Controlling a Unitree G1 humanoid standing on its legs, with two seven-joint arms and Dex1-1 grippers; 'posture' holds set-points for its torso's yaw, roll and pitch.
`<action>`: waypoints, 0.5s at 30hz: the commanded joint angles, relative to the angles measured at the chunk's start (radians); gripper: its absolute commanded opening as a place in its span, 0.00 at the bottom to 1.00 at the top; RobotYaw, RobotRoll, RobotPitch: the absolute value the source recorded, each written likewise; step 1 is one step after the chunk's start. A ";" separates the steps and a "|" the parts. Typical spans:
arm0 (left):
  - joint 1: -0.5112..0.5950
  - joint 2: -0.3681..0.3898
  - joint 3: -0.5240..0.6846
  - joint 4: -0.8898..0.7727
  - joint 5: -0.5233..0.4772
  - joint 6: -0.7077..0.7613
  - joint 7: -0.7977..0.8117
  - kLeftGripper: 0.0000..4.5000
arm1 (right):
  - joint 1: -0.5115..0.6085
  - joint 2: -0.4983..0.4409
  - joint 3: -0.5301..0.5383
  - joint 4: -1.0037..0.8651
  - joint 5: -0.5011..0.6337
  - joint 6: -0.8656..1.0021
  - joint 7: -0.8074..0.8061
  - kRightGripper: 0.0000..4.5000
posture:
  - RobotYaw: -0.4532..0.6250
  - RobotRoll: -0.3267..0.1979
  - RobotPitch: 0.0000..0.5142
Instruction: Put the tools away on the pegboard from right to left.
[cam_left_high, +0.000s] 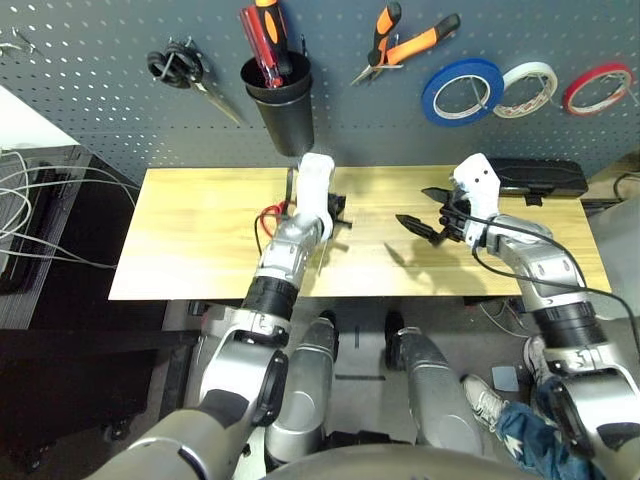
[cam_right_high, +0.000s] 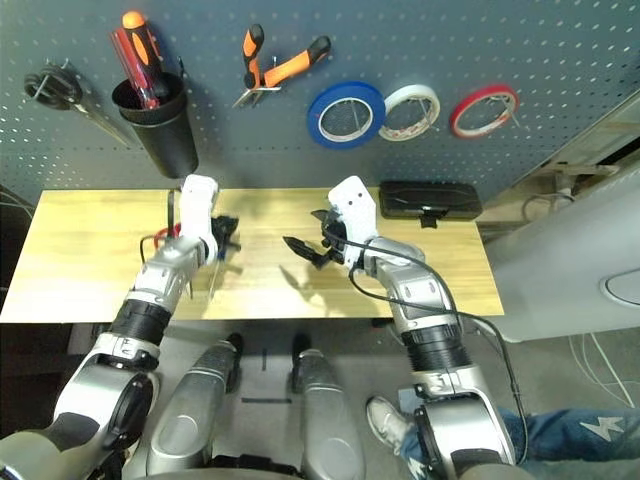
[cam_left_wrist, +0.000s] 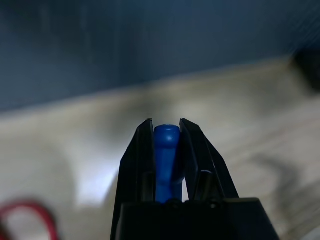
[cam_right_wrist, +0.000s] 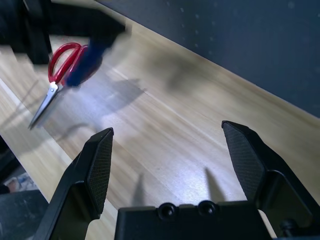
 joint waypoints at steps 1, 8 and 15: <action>0.021 0.001 -0.010 -0.242 -0.052 0.122 -0.007 0.14 | -0.005 -0.009 0.002 -0.003 -0.001 -0.025 0.019 1.00 | 0.58 0.62 0.59; 0.030 0.021 -0.045 -0.397 -0.096 0.261 -0.015 0.14 | -0.038 0.003 0.015 0.023 -0.008 -0.050 0.028 1.00 | 0.59 0.62 0.58; -0.061 -0.012 -0.029 -0.507 -0.139 0.301 0.015 0.14 | -0.100 0.072 -0.008 -0.022 0.040 -0.091 0.024 1.00 | 0.59 0.62 0.56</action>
